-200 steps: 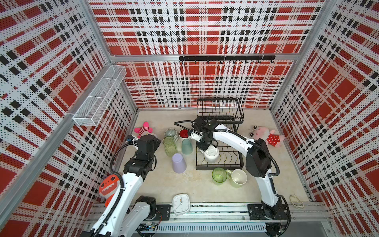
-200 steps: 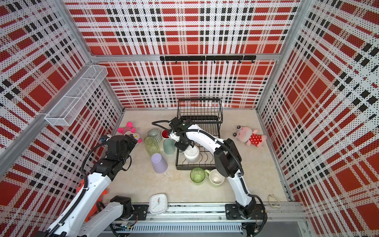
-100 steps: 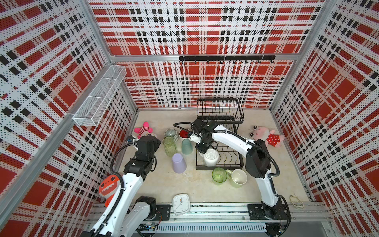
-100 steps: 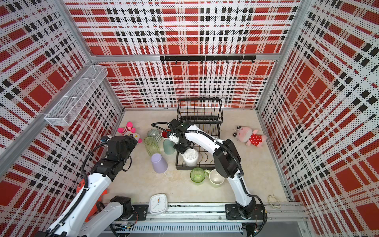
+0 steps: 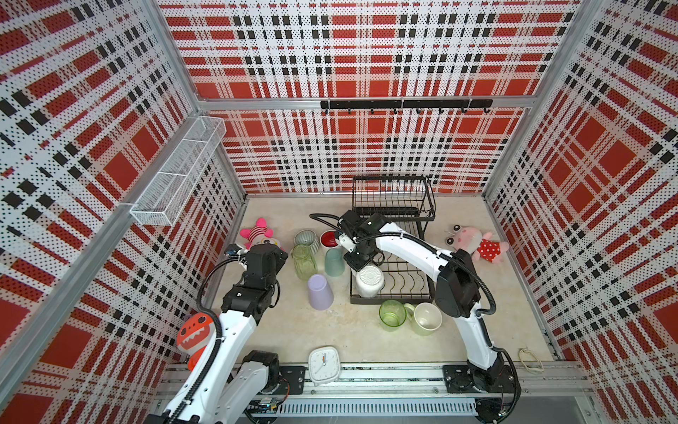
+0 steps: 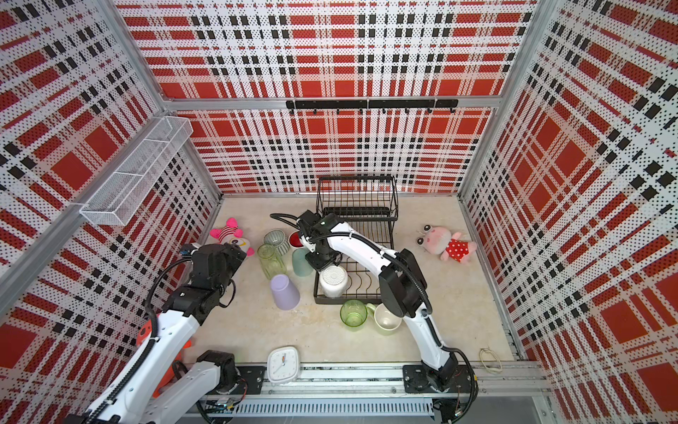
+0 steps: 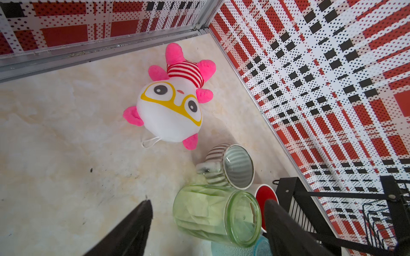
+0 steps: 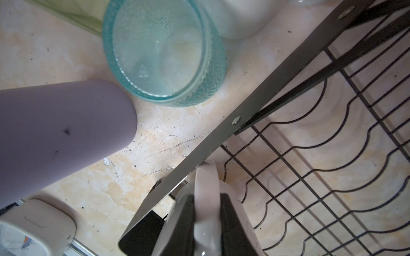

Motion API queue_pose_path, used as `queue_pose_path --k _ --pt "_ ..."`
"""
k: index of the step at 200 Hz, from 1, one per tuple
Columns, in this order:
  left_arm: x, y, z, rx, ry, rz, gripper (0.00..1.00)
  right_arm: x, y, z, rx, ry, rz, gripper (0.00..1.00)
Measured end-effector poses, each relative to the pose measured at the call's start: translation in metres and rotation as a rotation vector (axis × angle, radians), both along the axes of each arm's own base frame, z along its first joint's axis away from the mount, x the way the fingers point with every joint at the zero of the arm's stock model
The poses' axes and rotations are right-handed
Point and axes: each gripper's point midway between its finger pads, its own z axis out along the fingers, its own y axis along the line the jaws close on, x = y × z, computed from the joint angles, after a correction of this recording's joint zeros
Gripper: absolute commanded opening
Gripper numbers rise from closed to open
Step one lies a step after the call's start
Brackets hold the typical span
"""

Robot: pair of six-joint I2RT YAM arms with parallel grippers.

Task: Load cups into a dish rack
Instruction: Move the cup to the dish rack.

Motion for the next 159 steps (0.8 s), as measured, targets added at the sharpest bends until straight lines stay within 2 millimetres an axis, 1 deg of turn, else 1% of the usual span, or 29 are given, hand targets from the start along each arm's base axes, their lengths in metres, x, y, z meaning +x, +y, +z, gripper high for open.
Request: queue_pose_path --k 38,63,89,119,140,159 --pt "0.0 0.0 0.001 -0.001 -0.005 0.0 0.83 0.005 -0.005 -0.001 -0.021 -0.017 -0.067 0.18" --pt "0.0 0.0 0.001 -0.004 -0.005 -0.003 0.83 0.008 -0.008 -0.002 -0.031 -0.028 -0.101 0.31" --pt "0.0 -0.002 0.001 -0.004 -0.003 -0.013 0.83 0.008 -0.012 -0.007 -0.047 -0.026 -0.121 0.37" --pt "0.0 -0.003 0.002 -0.001 -0.006 -0.025 0.83 0.009 -0.013 -0.007 -0.052 -0.037 -0.129 0.44" --pt "0.0 -0.006 0.003 -0.004 -0.006 -0.043 0.83 0.009 -0.016 -0.001 -0.05 -0.049 -0.135 0.48" --pt "0.0 -0.01 0.002 -0.005 0.0 -0.075 0.84 0.006 -0.019 0.014 -0.025 -0.07 -0.136 0.56"
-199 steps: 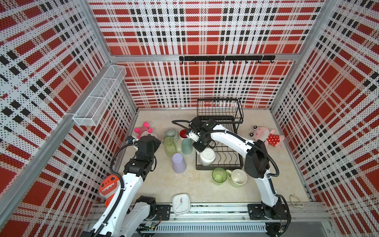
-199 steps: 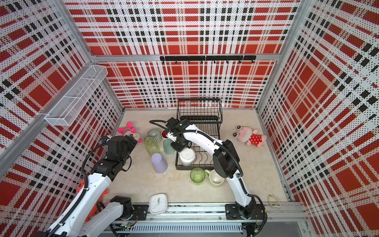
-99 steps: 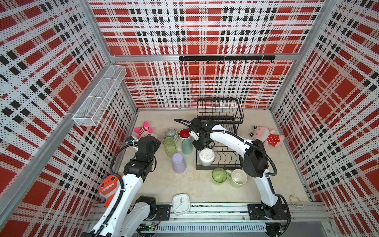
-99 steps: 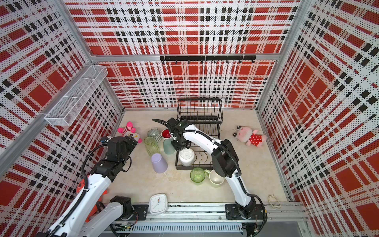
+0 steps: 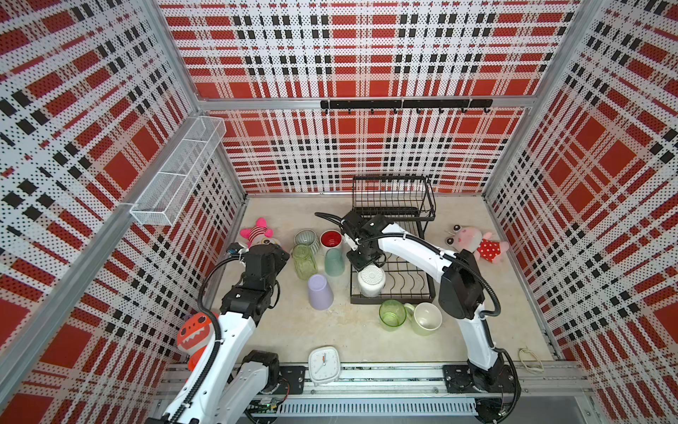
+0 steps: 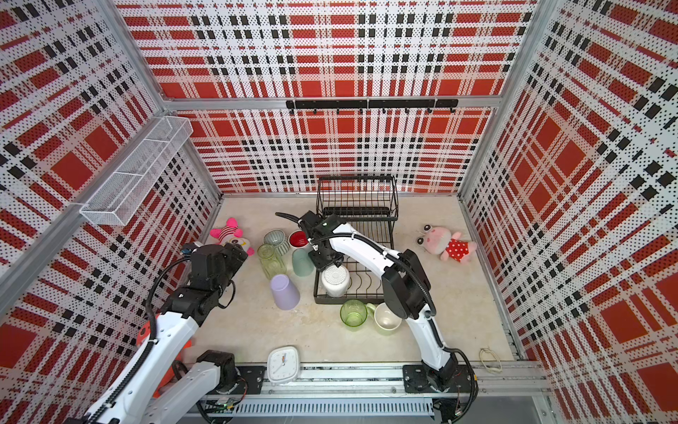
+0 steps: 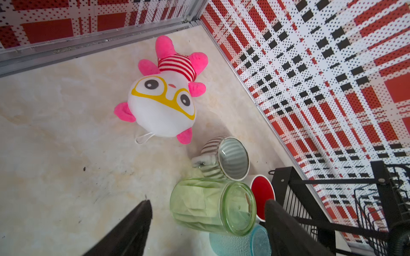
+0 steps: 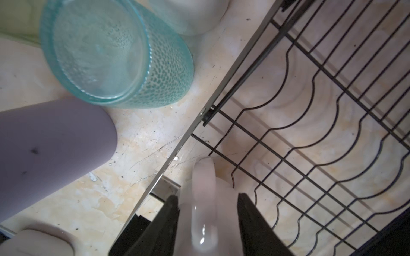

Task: Load cups into a dish rack
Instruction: Move the cup to the dish rack.

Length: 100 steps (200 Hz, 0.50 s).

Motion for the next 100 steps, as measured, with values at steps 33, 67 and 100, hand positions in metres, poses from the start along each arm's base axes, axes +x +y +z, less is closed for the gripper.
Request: queue_pose_path --k 33,67,100 --pt "0.001 -0.018 -0.001 0.018 0.013 -0.095 0.85 -0.012 -0.013 0.045 0.072 -0.073 0.019 0.71" --pt "-0.001 -0.073 0.002 0.076 0.013 -0.311 0.85 -0.044 -0.046 0.078 0.127 -0.133 0.041 0.71" --pt "-0.006 -0.108 0.004 0.124 0.009 -0.458 0.85 -0.072 -0.075 0.062 0.086 -0.097 0.037 0.69"
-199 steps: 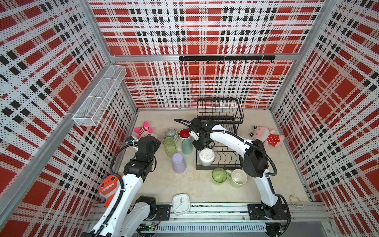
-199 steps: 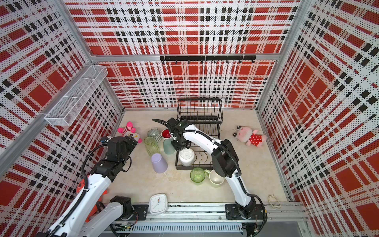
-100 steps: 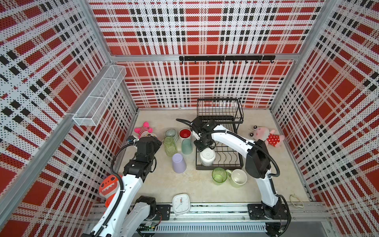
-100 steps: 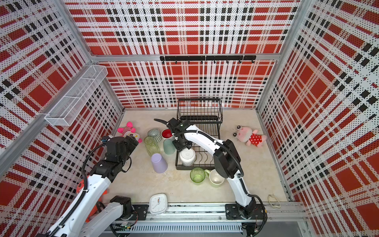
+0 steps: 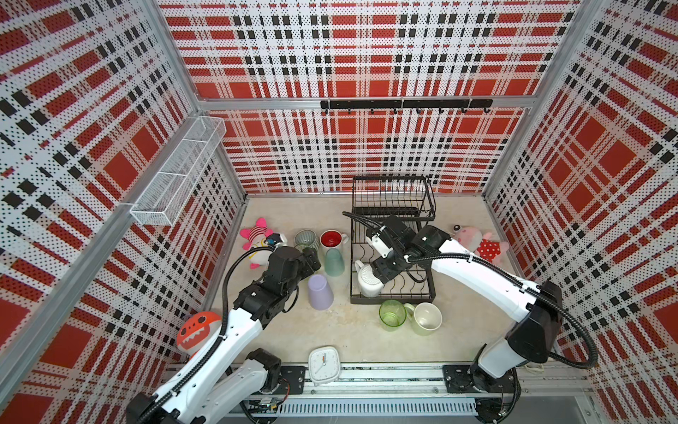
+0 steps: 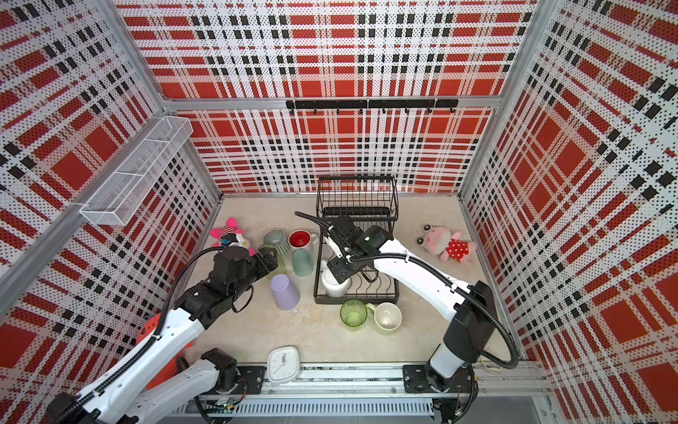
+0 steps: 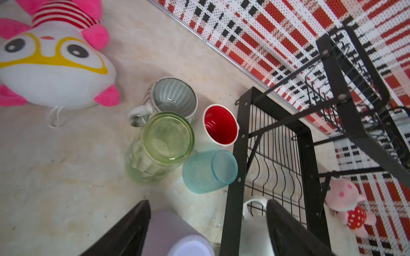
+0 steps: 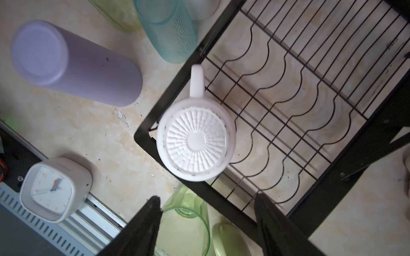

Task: Load cups into a dish rack
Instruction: Move the cup to the dish rack, then pick up the cup from the bottom-center of the table.

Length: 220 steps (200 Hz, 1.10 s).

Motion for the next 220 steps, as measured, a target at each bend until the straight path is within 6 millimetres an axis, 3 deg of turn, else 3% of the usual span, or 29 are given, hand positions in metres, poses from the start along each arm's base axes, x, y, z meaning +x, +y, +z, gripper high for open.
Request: queue_pose_path --k 42,82,116,153,220 --pt "-0.002 -0.02 0.007 -0.018 -0.035 -0.106 0.88 -0.03 -0.029 -0.052 -0.101 0.113 -0.007 0.66" --pt "-0.006 -0.03 0.006 -0.038 -0.046 -0.159 0.88 -0.047 -0.035 -0.077 -0.107 0.184 -0.003 0.62" --pt "-0.008 -0.031 0.003 -0.037 -0.043 -0.172 0.88 -0.055 -0.034 -0.085 -0.083 0.214 0.005 0.56" --pt "-0.008 -0.033 0.004 -0.041 -0.05 -0.186 0.88 -0.057 -0.028 -0.086 -0.05 0.23 0.014 0.39" --pt "-0.011 -0.033 0.008 -0.053 -0.07 -0.194 0.88 -0.066 -0.016 -0.089 -0.023 0.247 0.051 0.25"
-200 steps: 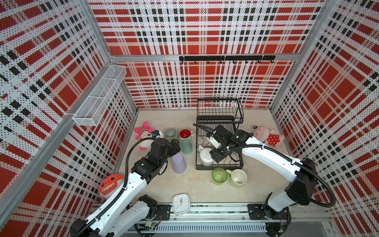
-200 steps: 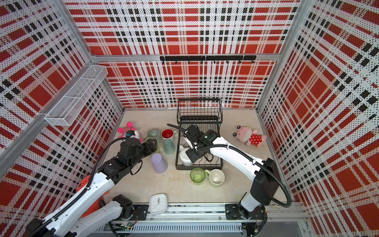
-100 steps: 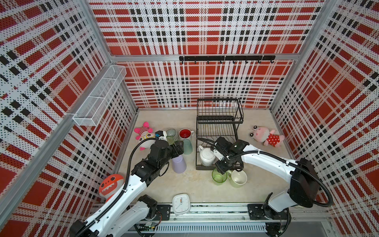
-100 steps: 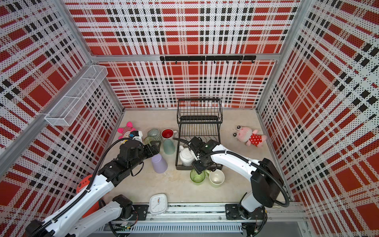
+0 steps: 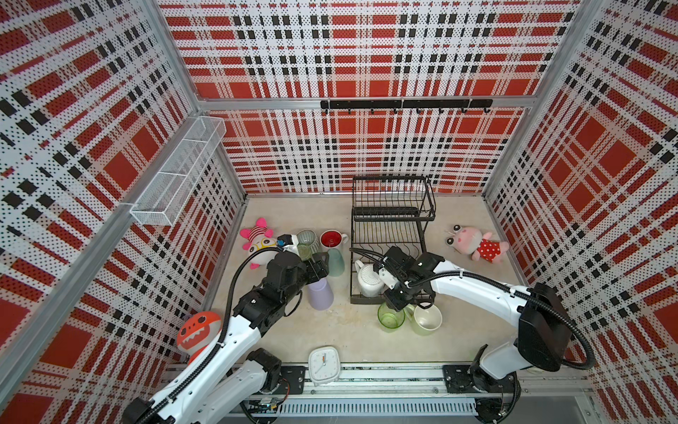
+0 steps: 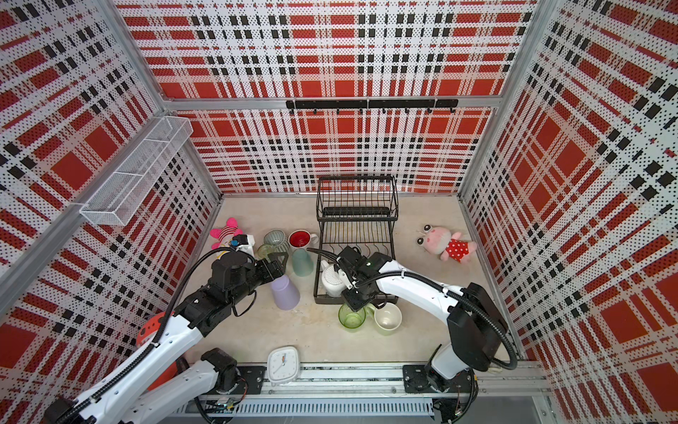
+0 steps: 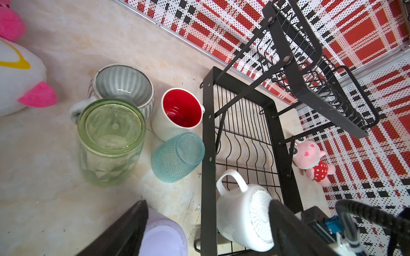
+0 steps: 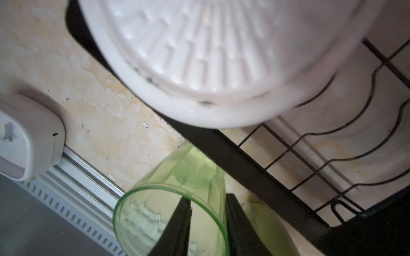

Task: Load cups into a dish rack
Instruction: Pick up the cup from the bottom-center of the table.

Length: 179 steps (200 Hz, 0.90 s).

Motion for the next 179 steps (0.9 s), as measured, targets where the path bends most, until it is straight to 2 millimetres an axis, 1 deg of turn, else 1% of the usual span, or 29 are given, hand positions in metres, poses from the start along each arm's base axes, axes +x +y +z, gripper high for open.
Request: queue_pose_path --k 25,55,81,101,129,156,179 --pt "0.0 -0.001 0.0 -0.005 0.0 -0.007 0.89 -0.006 0.006 -0.002 0.005 0.008 0.022 0.2" --pt "-0.001 -0.002 -0.002 -0.015 -0.001 -0.014 0.89 -0.01 0.006 -0.008 0.006 0.021 0.024 0.14" --pt "-0.002 -0.002 0.0 -0.034 -0.006 -0.02 0.89 -0.014 0.006 -0.012 0.01 0.03 0.03 0.12" --pt "-0.002 -0.002 0.004 -0.051 -0.012 -0.027 0.89 -0.019 0.01 -0.01 0.026 0.024 0.062 0.09" --pt "-0.005 -0.006 0.008 -0.074 -0.018 -0.048 0.89 -0.025 0.024 0.003 0.083 -0.017 0.121 0.0" --pt "-0.006 -0.008 0.014 -0.098 -0.027 -0.057 0.89 -0.024 0.032 0.019 0.154 -0.073 0.14 0.0" --pt "-0.008 -0.013 0.033 -0.158 -0.057 -0.079 0.9 -0.019 0.036 0.041 0.238 -0.149 0.132 0.0"
